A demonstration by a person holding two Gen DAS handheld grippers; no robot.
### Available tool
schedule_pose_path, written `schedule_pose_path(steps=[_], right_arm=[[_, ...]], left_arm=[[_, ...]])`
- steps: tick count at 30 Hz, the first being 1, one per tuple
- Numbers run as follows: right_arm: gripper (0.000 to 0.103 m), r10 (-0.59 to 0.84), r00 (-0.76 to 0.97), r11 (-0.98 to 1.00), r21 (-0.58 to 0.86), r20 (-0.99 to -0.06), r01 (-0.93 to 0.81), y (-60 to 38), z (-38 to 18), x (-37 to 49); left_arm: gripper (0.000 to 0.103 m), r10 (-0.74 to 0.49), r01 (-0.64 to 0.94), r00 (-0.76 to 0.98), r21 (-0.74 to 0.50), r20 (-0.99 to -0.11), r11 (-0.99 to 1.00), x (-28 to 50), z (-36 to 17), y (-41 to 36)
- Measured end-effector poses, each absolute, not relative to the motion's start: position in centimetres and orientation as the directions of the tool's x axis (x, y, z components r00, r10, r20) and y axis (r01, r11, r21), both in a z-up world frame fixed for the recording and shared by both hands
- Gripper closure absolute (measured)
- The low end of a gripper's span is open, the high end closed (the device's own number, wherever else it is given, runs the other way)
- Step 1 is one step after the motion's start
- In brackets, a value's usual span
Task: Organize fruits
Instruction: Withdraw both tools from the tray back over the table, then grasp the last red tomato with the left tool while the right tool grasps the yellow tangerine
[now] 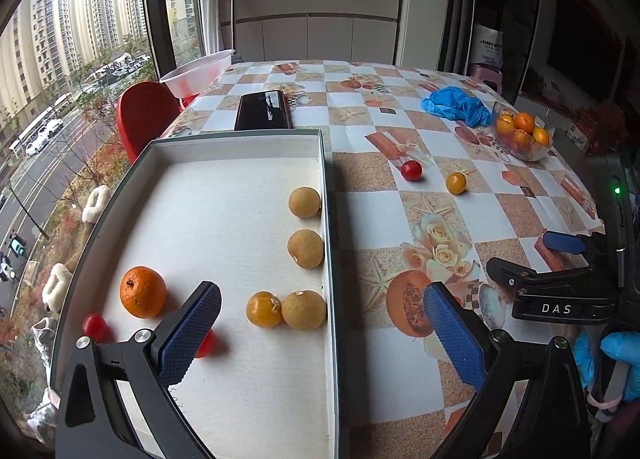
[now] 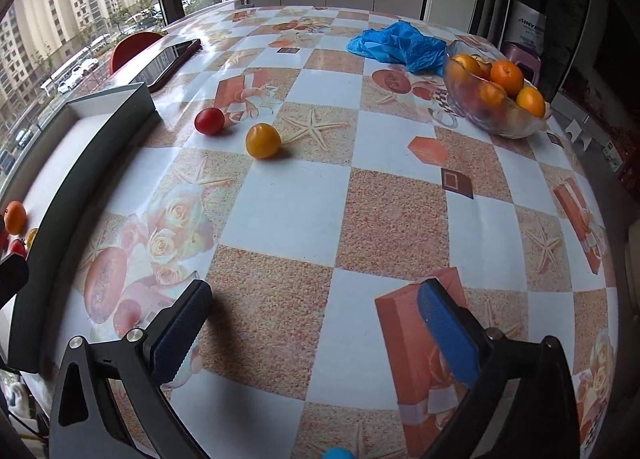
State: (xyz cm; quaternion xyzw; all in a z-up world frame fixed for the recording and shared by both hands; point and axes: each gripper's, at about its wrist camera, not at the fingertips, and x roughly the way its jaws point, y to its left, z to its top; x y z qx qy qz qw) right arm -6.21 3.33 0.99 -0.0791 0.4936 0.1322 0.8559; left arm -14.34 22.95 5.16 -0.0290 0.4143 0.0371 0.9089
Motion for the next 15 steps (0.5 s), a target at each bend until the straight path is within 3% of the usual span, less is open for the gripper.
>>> schedule_pose_path(steps=[15], right_arm=[[0.0,0.13,0.461,0.958,-0.008,-0.878,-0.286,3.7,0.8,-3.0]], left_arm=[[0.002,0.031,-0.079,0.664,-0.028,-0.747,0.997,-12.9,6.6,21.7]])
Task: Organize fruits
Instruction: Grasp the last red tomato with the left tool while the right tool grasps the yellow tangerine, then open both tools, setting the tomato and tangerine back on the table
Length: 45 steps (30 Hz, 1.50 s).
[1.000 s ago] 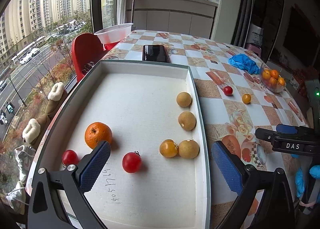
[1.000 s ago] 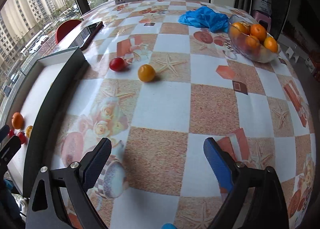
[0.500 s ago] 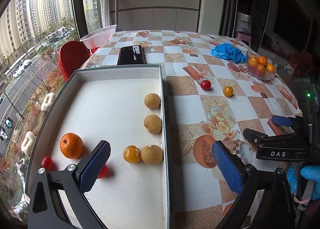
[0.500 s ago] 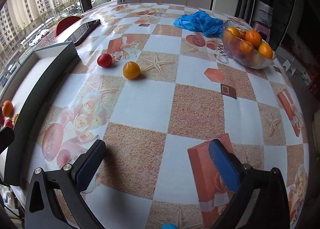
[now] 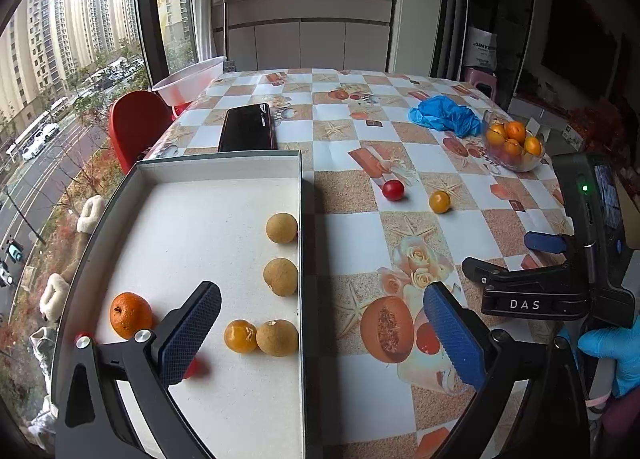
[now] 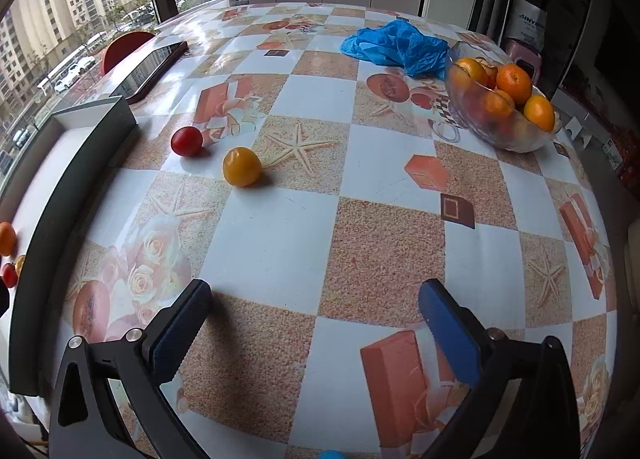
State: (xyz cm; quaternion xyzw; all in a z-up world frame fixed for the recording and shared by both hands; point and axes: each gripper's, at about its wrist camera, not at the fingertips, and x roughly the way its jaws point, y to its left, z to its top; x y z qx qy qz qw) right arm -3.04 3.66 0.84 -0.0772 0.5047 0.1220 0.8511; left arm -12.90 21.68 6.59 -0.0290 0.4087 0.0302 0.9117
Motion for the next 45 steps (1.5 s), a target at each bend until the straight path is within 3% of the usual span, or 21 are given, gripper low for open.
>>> schedule_pose_path(steps=[7,10,13,15,16,18,26,36,42,43,45], right_arm=[[0.0,0.143,0.483,0.951,-0.015,-0.864,-0.31,5.8,0.8,-0.6],[0.008,0.169,0.5,0.94,-0.014,-0.849,-0.341,7.0,1.0,0.1],[0.027,0.194,0.512,0.934,-0.003,-0.837,-0.358,7.9,1.3,0.6],[0.049,0.215,0.513,0.929,0.012,-0.831,-0.37,8.2,1.5,1.1],[0.055,0.224,0.513,0.927,0.018,-0.829,-0.376,8.3,1.6,1.2],[0.079,0.249,0.508,0.921,0.04,-0.825,-0.387,8.2,1.6,1.4],[0.079,0.285,0.499,0.934,0.12,-0.818,-0.337,2.3,2.1,-0.3],[0.079,0.244,0.53,0.961,0.128,-0.812,-0.246,-5.3,2.7,-4.7],[0.079,0.217,0.54,0.969,0.114,-0.813,-0.217,-6.9,2.5,-5.6],[0.079,0.211,0.54,0.971,0.11,-0.815,-0.214,-7.1,2.4,-5.8],[0.079,0.201,0.546,0.973,0.1,-0.813,-0.21,-7.3,2.3,-6.3]], left_arm=[[0.002,0.061,-0.109,0.65,-0.013,-0.758,0.994,-12.1,7.0,22.1],[0.002,0.072,-0.119,0.65,-0.008,-0.756,0.993,-11.8,7.4,22.5],[0.002,0.078,-0.126,0.653,-0.006,-0.754,0.992,-11.1,8.0,22.8],[0.002,0.087,-0.129,0.653,0.003,-0.753,0.992,-10.3,8.3,22.8],[0.002,0.094,-0.132,0.653,0.01,-0.751,0.991,-9.9,8.5,22.7],[0.002,0.098,-0.13,0.657,0.016,-0.748,0.991,-9.0,8.7,22.5],[0.002,0.044,-0.057,0.648,0.01,-0.761,0.998,-4.4,7.8,18.8],[0.003,0.081,-0.032,0.58,0.077,-0.811,0.997,2.2,2.4,15.1],[0.068,0.024,-0.024,0.565,0.013,-0.824,1.0,2.2,1.7,15.0],[0.076,0.033,-0.015,0.565,0.029,-0.825,0.999,1.9,1.7,14.7],[0.076,0.03,0.002,0.565,0.038,-0.824,0.999,0.7,1.8,14.1]])
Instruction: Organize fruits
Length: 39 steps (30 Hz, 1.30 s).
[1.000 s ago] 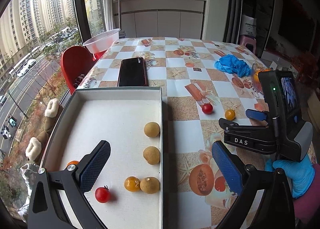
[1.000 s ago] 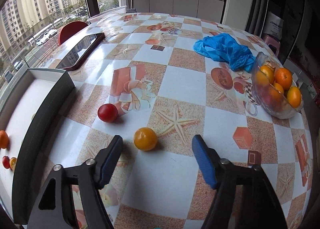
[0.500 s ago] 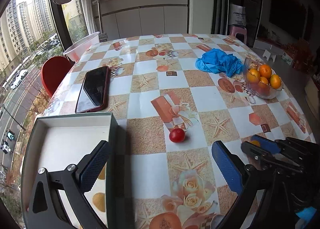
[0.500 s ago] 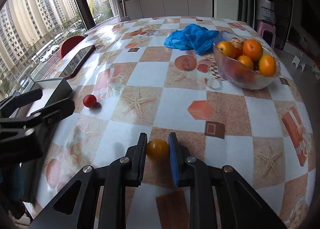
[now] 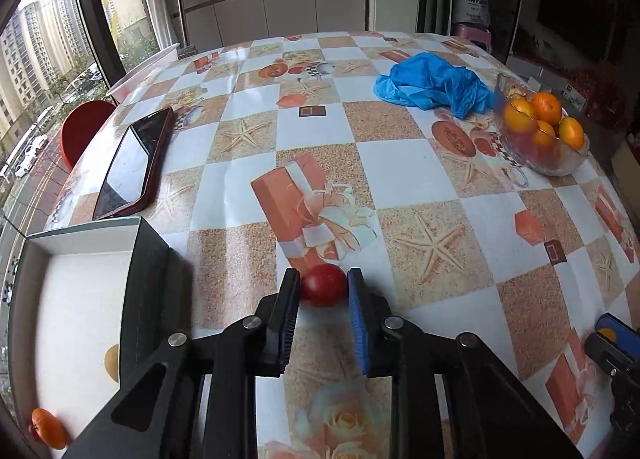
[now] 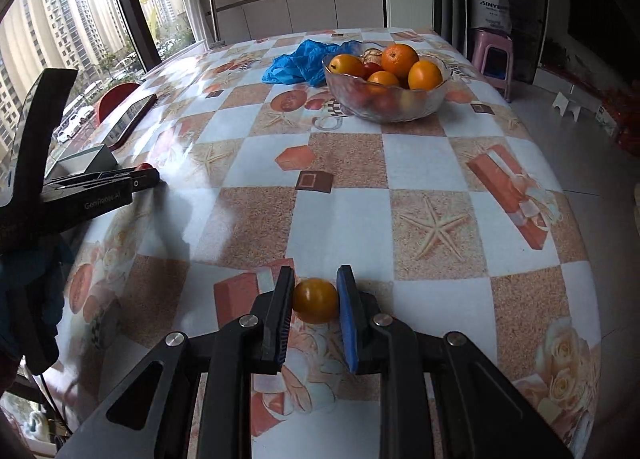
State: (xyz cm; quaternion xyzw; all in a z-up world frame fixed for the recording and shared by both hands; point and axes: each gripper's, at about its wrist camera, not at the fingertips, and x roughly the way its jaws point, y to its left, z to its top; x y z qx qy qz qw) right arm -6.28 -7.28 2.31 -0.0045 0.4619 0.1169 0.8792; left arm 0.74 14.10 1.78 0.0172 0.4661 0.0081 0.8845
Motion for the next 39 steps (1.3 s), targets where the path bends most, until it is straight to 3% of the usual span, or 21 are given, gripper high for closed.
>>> schedule_pose_path(steps=[9,11,13,14,15,20,22,25,35,37,39], right_arm=[[0.078,0.149,0.59,0.978,0.032,-0.794,-0.204,-7.3,1.9,-9.2],[0.075,0.138,0.593,0.979,0.02,-0.793,-0.201,-7.2,1.8,-9.4],[0.052,0.116,0.599,0.983,0.007,-0.792,-0.182,-7.5,1.9,-9.9],[0.031,0.103,0.606,0.986,0.001,-0.789,-0.166,-7.7,1.9,-9.9],[0.024,0.09,0.615,0.989,-0.004,-0.784,-0.15,-8.0,1.9,-10.0],[0.022,0.078,0.61,0.992,-0.002,-0.789,-0.128,-8.6,1.5,-9.6],[0.017,0.08,0.606,0.99,-0.008,-0.792,-0.14,-8.3,1.3,-9.4],[0.0,0.104,0.568,0.983,-0.003,-0.816,-0.184,-7.7,0.9,-8.7],[0.0,0.1,0.574,0.983,-0.006,-0.813,-0.181,-7.5,0.7,-9.0],[0.0,0.1,0.574,0.984,-0.006,-0.813,-0.18,-7.5,0.7,-9.0],[0.0,0.1,0.574,0.984,-0.006,-0.813,-0.18,-7.5,0.8,-9.0]], left_arm=[[0.076,0.012,-0.009,0.606,0.008,-0.795,1.0,-9.2,1.6,13.2],[0.069,0.023,-0.011,0.616,0.02,-0.787,1.0,-9.9,1.6,13.3],[0.027,0.026,-0.018,0.612,0.019,-0.79,1.0,-9.9,1.7,13.5],[0.026,0.03,-0.031,0.624,0.014,-0.781,0.999,-10.0,1.9,13.7],[0.026,0.026,-0.033,0.635,0.006,-0.772,0.999,-10.0,2.3,13.9],[0.026,0.019,-0.008,0.634,0.018,-0.773,1.0,-9.7,3.1,13.8],[0.026,0.008,0.0,0.633,0.01,-0.774,1.0,-9.3,3.4,13.6],[0.026,-0.014,0.012,0.633,-0.008,-0.774,1.0,-8.4,3.7,13.0],[0.025,-0.013,0.0,0.579,-0.016,-0.815,1.0,-6.4,1.1,11.7],[0.002,-0.003,-0.021,0.59,-0.019,-0.807,1.0,-6.7,0.8,12.1],[0.001,-0.013,-0.024,0.582,-0.033,-0.813,0.999,-6.7,0.6,12.3]])
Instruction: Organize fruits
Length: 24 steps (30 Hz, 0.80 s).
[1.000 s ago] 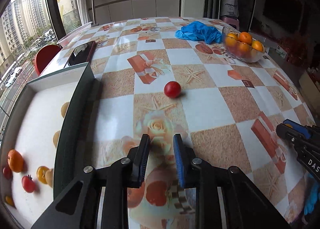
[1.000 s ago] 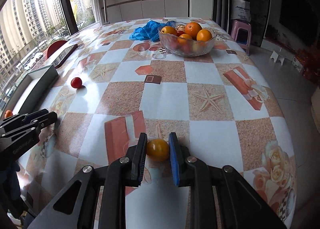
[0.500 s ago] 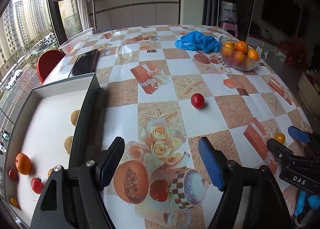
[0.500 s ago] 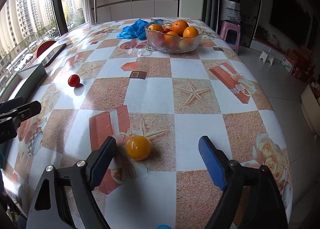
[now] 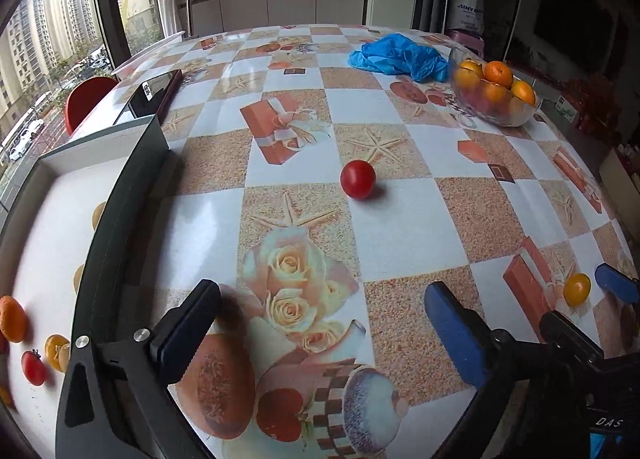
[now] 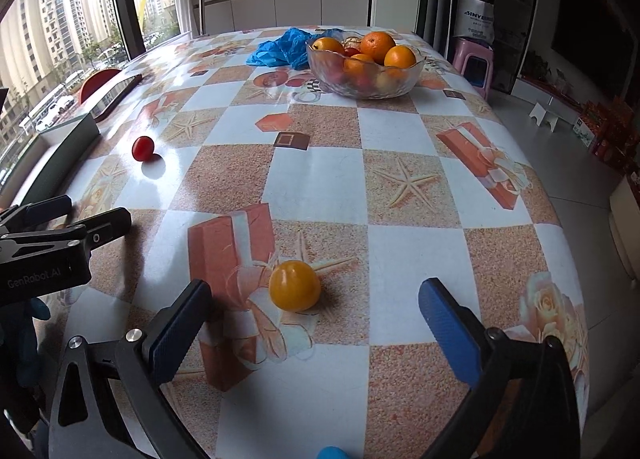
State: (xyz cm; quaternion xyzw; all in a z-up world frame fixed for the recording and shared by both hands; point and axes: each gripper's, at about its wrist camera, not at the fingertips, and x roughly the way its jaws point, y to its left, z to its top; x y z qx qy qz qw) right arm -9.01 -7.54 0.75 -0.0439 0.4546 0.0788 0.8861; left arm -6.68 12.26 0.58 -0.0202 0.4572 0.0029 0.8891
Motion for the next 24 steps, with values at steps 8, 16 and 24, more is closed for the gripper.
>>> schedule_pose_path(steps=[8,16,24], right_arm=[[0.0,0.1,0.574,0.984,-0.006,-0.813,-0.18,-7.54,0.75,-9.01],[0.0,0.1,0.574,0.984,-0.006,-0.813,-0.181,-7.55,0.76,-9.05],[0.0,0.1,0.574,0.984,-0.006,-0.812,-0.181,-7.55,0.77,-9.07]], left_arm=[[0.001,-0.009,-0.02,0.579,-0.026,-0.816,0.999,-6.67,0.51,12.21],[0.001,-0.009,-0.02,0.579,-0.026,-0.816,0.999,-6.67,0.52,12.21],[0.001,-0.009,-0.02,0.579,-0.026,-0.816,0.999,-6.67,0.52,12.21]])
